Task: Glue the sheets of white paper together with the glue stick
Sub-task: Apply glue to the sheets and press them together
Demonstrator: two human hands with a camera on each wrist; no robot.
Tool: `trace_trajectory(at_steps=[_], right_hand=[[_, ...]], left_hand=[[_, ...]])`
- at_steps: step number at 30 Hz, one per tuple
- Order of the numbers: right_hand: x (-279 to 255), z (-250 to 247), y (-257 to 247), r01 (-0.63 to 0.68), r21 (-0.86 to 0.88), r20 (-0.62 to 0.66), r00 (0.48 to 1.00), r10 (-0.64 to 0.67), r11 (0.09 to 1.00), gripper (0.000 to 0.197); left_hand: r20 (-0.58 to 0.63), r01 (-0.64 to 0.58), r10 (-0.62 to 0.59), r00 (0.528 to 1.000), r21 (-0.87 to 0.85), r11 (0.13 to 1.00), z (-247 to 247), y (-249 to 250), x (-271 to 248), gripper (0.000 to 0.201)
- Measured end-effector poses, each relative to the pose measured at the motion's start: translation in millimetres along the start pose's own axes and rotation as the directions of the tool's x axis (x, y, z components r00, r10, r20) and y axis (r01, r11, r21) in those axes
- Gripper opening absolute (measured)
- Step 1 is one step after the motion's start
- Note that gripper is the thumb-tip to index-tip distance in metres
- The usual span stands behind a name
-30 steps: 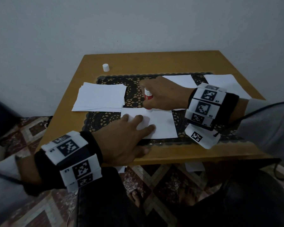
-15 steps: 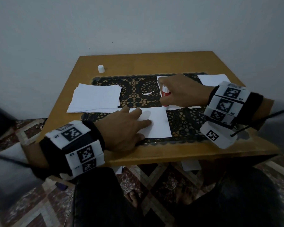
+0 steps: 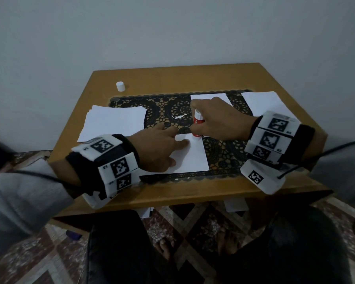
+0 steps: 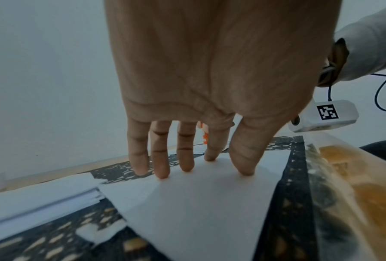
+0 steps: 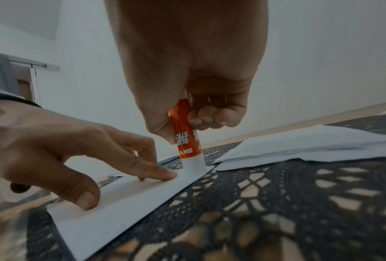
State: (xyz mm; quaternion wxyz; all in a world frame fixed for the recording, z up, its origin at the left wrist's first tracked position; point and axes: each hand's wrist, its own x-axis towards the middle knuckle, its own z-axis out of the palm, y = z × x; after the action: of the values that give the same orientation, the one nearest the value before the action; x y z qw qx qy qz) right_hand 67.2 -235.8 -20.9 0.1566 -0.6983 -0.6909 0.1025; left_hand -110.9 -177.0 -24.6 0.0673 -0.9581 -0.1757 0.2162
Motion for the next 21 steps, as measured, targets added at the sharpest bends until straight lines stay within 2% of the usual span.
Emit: trace_trajectory(at_steps=[8,14,21], right_hand=[[-15.3,-0.9,-6.6,0.007,-0.023,0.017,1.0,-0.006,1.0,0.024],[-33.4,0.4,-17.0,0.033,-0.024,0.092,0.995,-0.031,0.999,0.024],[-63.3,6.1,-18.6,0.214,0.046,0.023,0.976,-0.215,0.976,0.024]], left_hand=[[-0.005,-0.005,0.005,1.0,-0.009,1.0,-0.4,-0.1,0.9,0.068],[-0.008,-0.018,0.018,1.0,-0.016,1.0,-1.3,-1.3,1.5,0.068],[-0.042,0.003,-0.01,0.999,-0.149,0.989,-1.1,-4.7,3.8,0.068]])
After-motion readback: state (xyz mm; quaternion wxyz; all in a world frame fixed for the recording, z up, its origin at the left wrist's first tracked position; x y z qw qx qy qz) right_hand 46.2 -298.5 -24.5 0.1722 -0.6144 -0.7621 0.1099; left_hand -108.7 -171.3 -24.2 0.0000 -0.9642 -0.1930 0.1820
